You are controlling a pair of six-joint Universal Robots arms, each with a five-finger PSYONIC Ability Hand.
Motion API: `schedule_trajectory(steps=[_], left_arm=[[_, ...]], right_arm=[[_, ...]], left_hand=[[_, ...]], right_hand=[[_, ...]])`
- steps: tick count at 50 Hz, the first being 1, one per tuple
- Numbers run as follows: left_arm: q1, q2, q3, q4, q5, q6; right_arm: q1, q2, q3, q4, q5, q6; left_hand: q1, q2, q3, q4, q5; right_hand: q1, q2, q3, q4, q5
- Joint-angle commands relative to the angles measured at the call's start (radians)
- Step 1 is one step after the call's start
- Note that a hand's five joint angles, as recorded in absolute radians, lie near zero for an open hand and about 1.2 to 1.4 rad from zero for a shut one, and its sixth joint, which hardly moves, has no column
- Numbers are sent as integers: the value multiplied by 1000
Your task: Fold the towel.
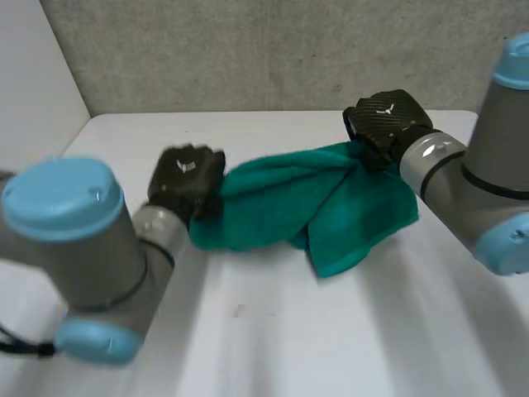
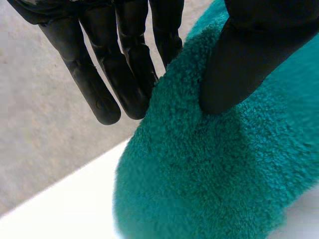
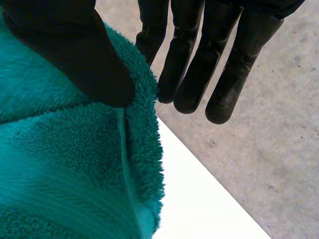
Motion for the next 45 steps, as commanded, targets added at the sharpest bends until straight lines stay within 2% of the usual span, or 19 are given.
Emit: schedule_trajectory(steps=[1, 2, 3, 5, 7, 8, 10, 11, 12, 13, 17, 20, 25, 28, 33, 38, 41, 42, 45], left_arm=[[-125, 16, -147, -3, -17, -106], [-160, -22, -166, -10, -18, -161], [-161, -23, -167, -10, -18, -161], [-161, -32, -161, -32, -17, -199], [-158, -30, -156, -42, -18, -212], [-152, -27, -136, -59, -18, -227], [-129, -20, -98, -80, -18, -236], [-129, -20, -98, -80, -18, -236], [-101, -8, -73, -97, -18, -232], [-46, 21, -43, -121, -12, -227], [49, 37, 5, -134, 14, -220], [74, 22, 43, -138, 47, -203], [95, -78, 126, -140, 177, -108], [106, -122, 159, -140, 222, -51], [157, -227, 218, -164, 325, 38], [161, -296, 260, -244, 468, 52], [161, -313, 271, -269, 514, 52], [164, -329, 283, -311, 591, 50], [169, -330, 284, -330, 626, 46]], right_arm=[[34, 69, -20, -1, 9, 4], [43, 73, -16, -1, 9, 3], [58, 79, -8, -1, 9, 1], [65, 79, 7, -1, 9, 0], [66, 79, 22, -4, 9, -5], [68, 74, 35, -5, 9, -6], [66, 67, 47, -7, 9, -6], [63, 62, 58, -7, 9, -8], [63, 48, 71, -8, 6, -10], [63, 37, 79, -10, 4, -11], [61, -27, 119, -28, -16, -11], [65, -88, 151, -59, -56, -11], [65, -197, 199, -82, -131, -11], [65, -261, 214, -87, -163, -10], [71, -323, 219, -88, -185, -6], [75, -375, 222, -88, -195, -5], [75, -384, 225, -87, -195, -8], [74, -385, 225, -87, -195, -10], [65, -377, 225, -85, -195, -10]], left_hand=[[254, 202, 208, 195, 293], [45, -7, -1, -14, 84], [43, -9, -3, -16, 82], [-226, -278, -272, -285, -187], [-286, -338, -332, -345, -247], [-428, -481, -475, -487, -390], [-716, -769, -763, -775, -678], [-717, -770, -764, -776, -679], [-854, -906, -900, -913, -815], [-890, -943, -937, -949, -852], [-894, -946, -940, -953, -855], [-897, -949, -943, -956, -858], [-911, -964, -957, -970, -873], [-914, -967, -960, -973, -876], [-917, -969, -963, -976, -878], [-920, -972, -966, -979, -881], [-920, -972, -966, -979, -881], [-876, -929, -923, -935, -838], [-735, -787, -781, -794, -696]], right_hand=[[431, 223, 219, 208, 235], [431, 223, 219, 208, 235], [431, 223, 219, 208, 235], [431, 223, 219, 208, 235], [431, 223, 219, 208, 235], [431, 223, 219, 208, 235], [431, 223, 219, 208, 235], [431, 223, 219, 208, 235], [431, 223, 219, 208, 235], [431, 223, 219, 208, 235], [431, 223, 219, 208, 235], [431, 223, 219, 208, 235], [431, 223, 219, 208, 235], [431, 223, 219, 208, 235], [431, 223, 219, 208, 235], [431, 223, 219, 208, 235], [431, 223, 219, 208, 235], [431, 223, 219, 208, 235], [431, 223, 219, 208, 235]])
